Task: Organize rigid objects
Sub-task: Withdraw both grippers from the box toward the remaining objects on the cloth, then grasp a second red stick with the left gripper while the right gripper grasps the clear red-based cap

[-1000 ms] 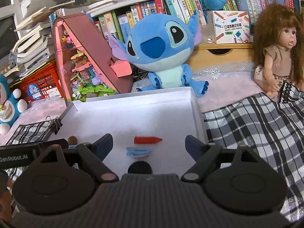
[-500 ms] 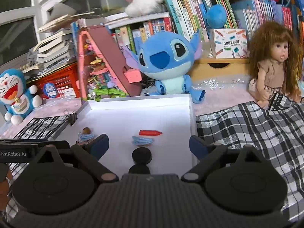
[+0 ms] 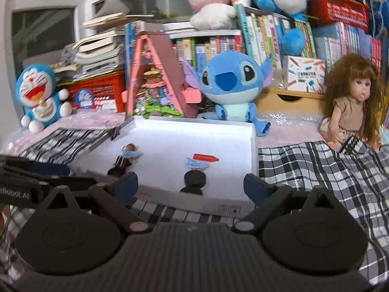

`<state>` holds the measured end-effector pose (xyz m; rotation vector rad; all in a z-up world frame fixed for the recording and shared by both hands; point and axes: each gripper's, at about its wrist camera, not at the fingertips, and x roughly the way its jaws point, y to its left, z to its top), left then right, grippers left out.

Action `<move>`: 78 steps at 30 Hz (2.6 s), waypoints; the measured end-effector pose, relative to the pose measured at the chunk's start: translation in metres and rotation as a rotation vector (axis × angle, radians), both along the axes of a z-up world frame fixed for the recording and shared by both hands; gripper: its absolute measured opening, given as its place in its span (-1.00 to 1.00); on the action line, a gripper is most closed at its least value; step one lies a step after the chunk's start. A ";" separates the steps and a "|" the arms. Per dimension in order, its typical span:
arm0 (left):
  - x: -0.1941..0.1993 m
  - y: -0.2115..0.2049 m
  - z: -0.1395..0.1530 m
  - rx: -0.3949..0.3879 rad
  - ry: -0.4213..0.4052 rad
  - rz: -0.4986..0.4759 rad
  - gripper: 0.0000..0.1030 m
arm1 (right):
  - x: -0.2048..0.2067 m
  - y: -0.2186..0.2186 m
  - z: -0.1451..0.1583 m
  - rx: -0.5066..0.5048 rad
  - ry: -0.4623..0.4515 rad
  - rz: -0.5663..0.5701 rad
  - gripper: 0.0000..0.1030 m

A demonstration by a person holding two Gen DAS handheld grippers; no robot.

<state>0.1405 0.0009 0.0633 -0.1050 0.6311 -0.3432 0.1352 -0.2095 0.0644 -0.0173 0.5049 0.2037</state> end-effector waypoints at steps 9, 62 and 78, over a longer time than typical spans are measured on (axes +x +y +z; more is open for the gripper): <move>-0.031 -0.004 -0.010 -0.008 0.017 -0.024 0.57 | -0.034 0.001 -0.007 -0.074 -0.020 0.044 0.92; -0.110 -0.009 -0.047 0.094 -0.014 0.015 -0.19 | -0.120 0.019 -0.047 0.011 0.052 0.156 0.86; -0.107 0.003 -0.043 0.084 -0.018 0.045 -0.19 | -0.112 0.041 -0.045 -0.013 0.095 0.164 -0.26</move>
